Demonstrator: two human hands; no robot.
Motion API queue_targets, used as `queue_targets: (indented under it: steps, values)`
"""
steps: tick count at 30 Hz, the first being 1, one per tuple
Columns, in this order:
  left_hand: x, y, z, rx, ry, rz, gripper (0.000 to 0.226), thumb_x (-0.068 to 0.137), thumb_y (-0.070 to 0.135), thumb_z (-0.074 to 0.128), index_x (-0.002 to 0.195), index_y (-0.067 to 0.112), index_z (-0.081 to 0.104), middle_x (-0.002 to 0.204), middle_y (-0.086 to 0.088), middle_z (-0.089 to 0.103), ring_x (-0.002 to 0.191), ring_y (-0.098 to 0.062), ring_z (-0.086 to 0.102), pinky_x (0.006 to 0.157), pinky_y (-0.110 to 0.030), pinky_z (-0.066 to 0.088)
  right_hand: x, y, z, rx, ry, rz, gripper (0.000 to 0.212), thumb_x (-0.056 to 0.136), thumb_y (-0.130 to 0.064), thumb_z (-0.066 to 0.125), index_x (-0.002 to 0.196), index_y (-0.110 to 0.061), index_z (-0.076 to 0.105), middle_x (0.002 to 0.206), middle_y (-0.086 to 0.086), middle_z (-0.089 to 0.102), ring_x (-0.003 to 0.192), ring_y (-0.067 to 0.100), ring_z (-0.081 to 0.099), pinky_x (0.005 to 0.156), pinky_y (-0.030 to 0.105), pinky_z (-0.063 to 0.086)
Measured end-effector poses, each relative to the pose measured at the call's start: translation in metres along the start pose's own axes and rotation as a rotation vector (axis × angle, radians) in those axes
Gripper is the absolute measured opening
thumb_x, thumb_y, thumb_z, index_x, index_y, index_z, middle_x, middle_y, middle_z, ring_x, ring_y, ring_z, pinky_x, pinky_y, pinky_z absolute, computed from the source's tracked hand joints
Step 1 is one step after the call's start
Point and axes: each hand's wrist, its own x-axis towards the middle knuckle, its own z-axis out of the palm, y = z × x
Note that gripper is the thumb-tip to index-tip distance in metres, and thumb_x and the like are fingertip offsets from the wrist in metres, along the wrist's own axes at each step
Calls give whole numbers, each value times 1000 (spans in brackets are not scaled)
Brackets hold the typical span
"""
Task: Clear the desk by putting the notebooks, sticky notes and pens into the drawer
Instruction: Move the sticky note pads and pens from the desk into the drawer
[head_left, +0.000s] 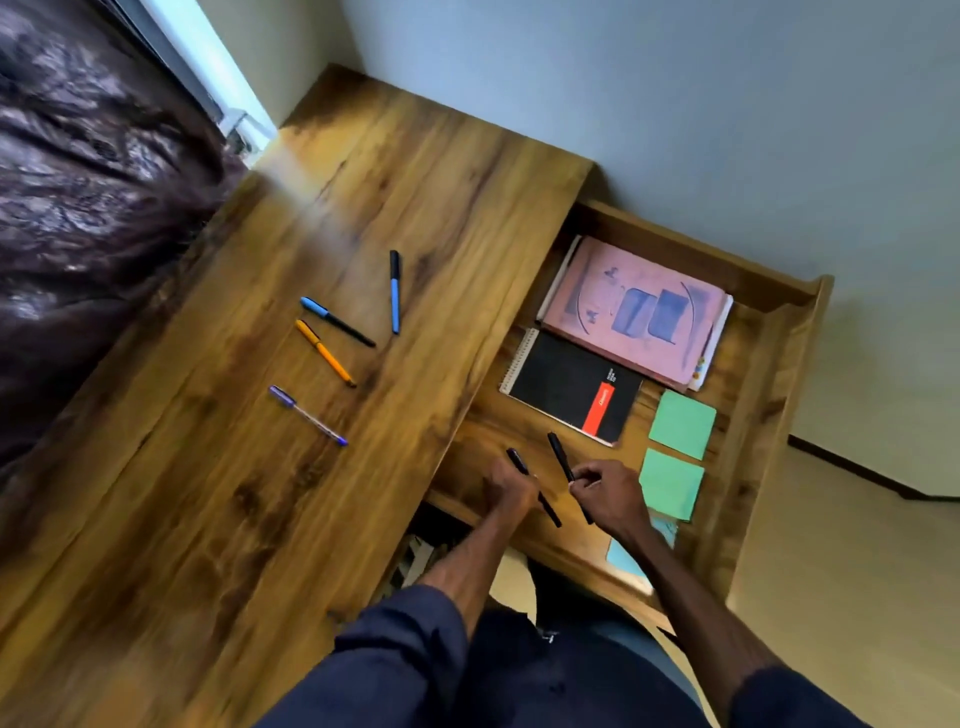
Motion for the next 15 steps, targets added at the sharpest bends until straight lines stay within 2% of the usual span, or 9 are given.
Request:
queue_targets:
  steps: [1, 3, 6, 8, 9, 11, 12, 14, 15]
  values:
    - [0, 3, 0, 12, 0, -2, 57, 76, 23, 88, 121, 4, 59, 117, -10, 70, 108, -25, 70, 93, -31, 58, 1, 2, 2, -10, -15, -1, 19, 84, -13, 70, 99, -15, 81, 96, 0, 78, 81, 14, 70, 72, 21, 49]
    - [-1, 6, 1, 28, -5, 6, 43, 80, 22, 85, 113, 4, 64, 110, -6, 72, 104, -21, 70, 86, -22, 54, 4, 8, 7, -32, -40, -8, 18, 84, -12, 67, 95, -16, 81, 93, 0, 78, 75, 12, 69, 66, 19, 47]
    - [4, 3, 7, 9, 35, 15, 31, 84, 21, 82, 106, 3, 69, 95, -7, 77, 84, -20, 76, 76, -30, 63, 8, 11, 10, -65, -66, -10, 18, 84, -10, 65, 87, -17, 81, 84, -1, 77, 66, 8, 66, 59, 17, 44]
    - [1, 1, 7, 34, 62, 35, 26, 88, 21, 79, 104, 5, 66, 93, -5, 76, 72, -13, 72, 59, -19, 58, 9, 11, 11, -80, -77, 0, 17, 85, -11, 65, 86, -18, 80, 81, -1, 75, 65, 9, 65, 58, 18, 44]
    - [1, 0, 7, 41, 65, 53, 24, 89, 22, 77, 103, 7, 64, 91, -4, 75, 62, -8, 67, 47, -11, 49, 10, 11, 11, -91, -80, 5, 17, 85, -11, 65, 87, -19, 80, 82, -1, 75, 67, 10, 65, 59, 19, 45]
    - [0, -2, 4, 51, 72, 115, 24, 89, 24, 76, 102, 7, 66, 87, -4, 74, 49, -3, 62, 36, -8, 42, 14, 13, 11, -112, -86, 3, 17, 85, -12, 65, 90, -19, 80, 86, -1, 76, 75, 13, 67, 64, 21, 46]
    - [-1, -2, 2, 72, 76, 147, 25, 88, 27, 78, 100, 8, 68, 86, -5, 75, 51, -5, 66, 41, -9, 47, 15, 13, 11, -118, -92, -2, 17, 85, -12, 66, 92, -18, 80, 90, 0, 77, 80, 15, 69, 67, 22, 49]
    - [4, -8, 1, 105, 79, 191, 24, 86, 31, 79, 95, 11, 70, 86, -5, 75, 67, -14, 73, 59, -24, 62, 18, 13, 11, -127, -103, -18, 20, 86, -13, 67, 101, -16, 80, 98, 0, 78, 87, 16, 70, 75, 27, 55]
    - [3, -8, -3, 112, 78, 205, 23, 86, 32, 77, 93, 11, 71, 84, -5, 75, 70, -15, 74, 65, -28, 64, 18, 12, 11, -120, -106, -32, 21, 86, -14, 68, 104, -16, 79, 102, 0, 78, 88, 15, 69, 78, 28, 56]
